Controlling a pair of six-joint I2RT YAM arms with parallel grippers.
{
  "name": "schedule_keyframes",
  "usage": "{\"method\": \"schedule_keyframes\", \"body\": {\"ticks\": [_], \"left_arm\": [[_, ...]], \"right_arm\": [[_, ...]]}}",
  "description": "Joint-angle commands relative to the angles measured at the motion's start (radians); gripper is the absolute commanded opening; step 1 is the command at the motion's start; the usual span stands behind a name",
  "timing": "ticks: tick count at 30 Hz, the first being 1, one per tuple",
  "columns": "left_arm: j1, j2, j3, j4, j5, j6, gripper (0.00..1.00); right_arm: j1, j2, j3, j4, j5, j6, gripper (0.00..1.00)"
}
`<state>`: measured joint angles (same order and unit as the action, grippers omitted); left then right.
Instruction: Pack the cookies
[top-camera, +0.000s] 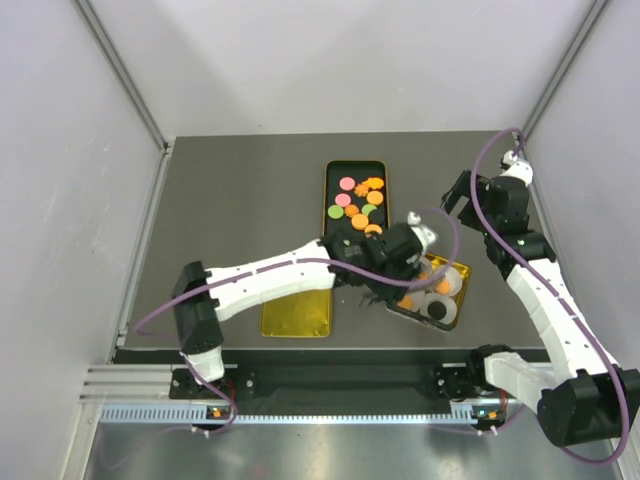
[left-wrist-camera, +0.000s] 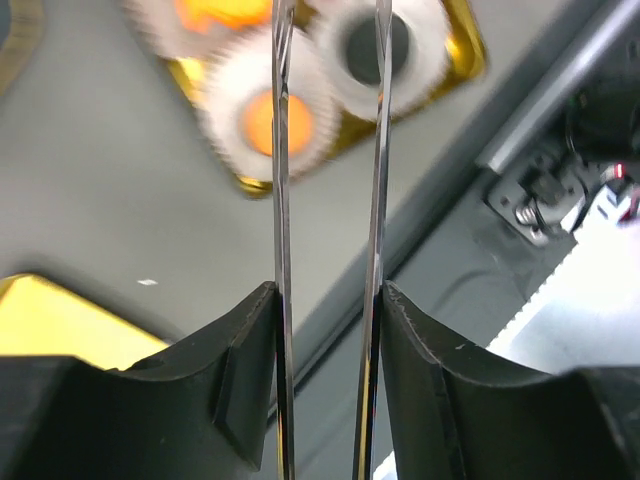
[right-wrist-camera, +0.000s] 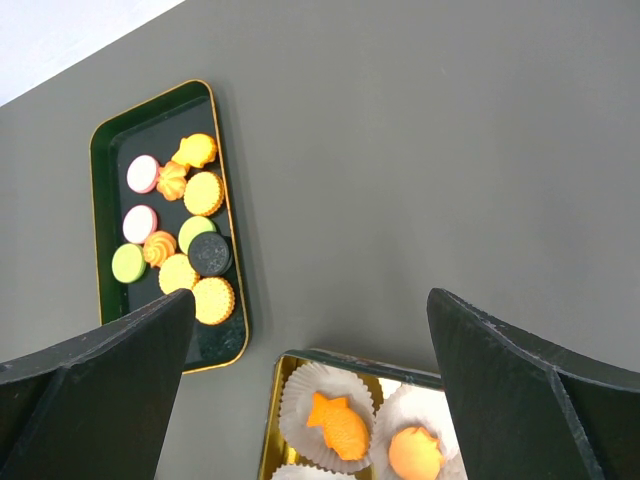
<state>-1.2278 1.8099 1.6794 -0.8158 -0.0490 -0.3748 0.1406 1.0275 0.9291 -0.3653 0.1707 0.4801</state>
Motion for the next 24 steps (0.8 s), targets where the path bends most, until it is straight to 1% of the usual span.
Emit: {"method": "schedule_keyframes", "body": {"ticks": [1, 4, 5, 6, 7, 10, 11, 13, 14, 16, 19, 23, 24], "left_arm": [[0.083, -0.138, -0.016, 0.02, -0.057, -0.003, 0.47], [0.181, -0.194, -0.075, 0.026, -0.106, -0.024, 0.47], [0.25, -0.21, -0.096, 0.042, -0.114, -0.036, 0.47], [0.29, -0.242, -0.142, 0.055, -0.114, -0.044, 0.47], [0.371, -0.254, -0.161, 0.066, -0.114, -0.052, 0.47], [0.483, -0.282, -0.225, 0.113, -0.13, -0.065, 0.48], [0.564, -0.281, -0.237, 0.125, -0.12, -0.075, 0.48], [0.628, -0.264, -0.264, 0.167, -0.109, -0.078, 0.48], [0.681, -0.253, -0.271, 0.182, -0.109, -0.079, 0.49], [0.755, -0.202, -0.277, 0.211, -0.095, -0.084, 0.5], [0.826, -0.124, -0.274, 0.245, -0.091, -0.095, 0.5], [0.889, -0.003, -0.251, 0.273, -0.097, -0.101, 0.51], [0.898, 0.015, -0.238, 0.273, -0.103, -0.101, 0.53]], "right_arm": [[-0.016, -0.02, 0.008, 0.042, 0.007, -0.011, 1.0], [-0.018, -0.017, 0.011, 0.042, 0.003, -0.009, 1.0], [-0.018, -0.017, 0.01, 0.042, 0.001, -0.011, 1.0], [-0.018, -0.017, 0.01, 0.043, -0.002, -0.009, 1.0], [-0.018, -0.015, 0.01, 0.043, -0.003, -0.009, 1.0], [-0.019, -0.015, 0.01, 0.042, -0.008, -0.011, 1.0], [-0.021, -0.017, 0.01, 0.043, -0.01, -0.009, 1.0], [-0.021, -0.02, 0.007, 0.042, -0.011, -0.014, 1.0], [-0.021, -0.023, 0.007, 0.042, -0.013, -0.015, 1.0], [-0.022, -0.029, 0.007, 0.042, -0.014, -0.017, 1.0], [-0.022, -0.033, 0.007, 0.042, -0.014, -0.026, 1.0], [-0.022, -0.032, 0.007, 0.039, -0.022, -0.031, 1.0], [-0.022, -0.026, 0.008, 0.039, -0.026, -0.031, 1.0]]}}
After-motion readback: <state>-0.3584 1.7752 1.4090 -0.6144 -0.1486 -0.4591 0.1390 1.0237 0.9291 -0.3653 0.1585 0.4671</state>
